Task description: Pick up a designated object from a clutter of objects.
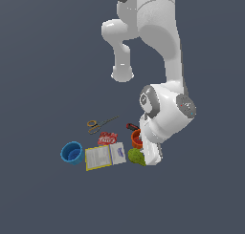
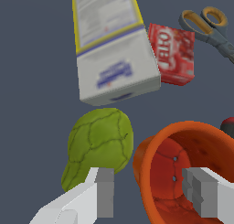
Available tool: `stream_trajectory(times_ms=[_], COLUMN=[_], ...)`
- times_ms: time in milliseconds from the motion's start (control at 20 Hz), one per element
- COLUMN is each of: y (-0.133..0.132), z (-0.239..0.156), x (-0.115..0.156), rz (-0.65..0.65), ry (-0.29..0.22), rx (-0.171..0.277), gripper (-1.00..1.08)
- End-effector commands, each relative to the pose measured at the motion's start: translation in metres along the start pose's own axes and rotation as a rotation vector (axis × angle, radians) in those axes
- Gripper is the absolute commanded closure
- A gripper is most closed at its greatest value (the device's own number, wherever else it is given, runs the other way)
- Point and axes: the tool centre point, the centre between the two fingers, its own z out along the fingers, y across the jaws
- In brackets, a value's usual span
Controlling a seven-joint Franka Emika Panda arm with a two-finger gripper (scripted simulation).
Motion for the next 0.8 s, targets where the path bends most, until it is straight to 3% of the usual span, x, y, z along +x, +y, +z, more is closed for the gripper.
stream_trajectory(times_ms=[0,200,250,750], y=[0.0006,0.0009,0.0009,-0.0012], z=[0.0106,0.0173,0.0173,0.0133], x=[0.0002,0.0002,0.0002,0.0], rz=[0.001,0.002,0.002,0.003], ry=[0.0,0.0,0.0,-0.001], rx=[-0.001,-0.001,-0.001,0.006], gripper=[-0.2,-0.2,1.08,1.08])
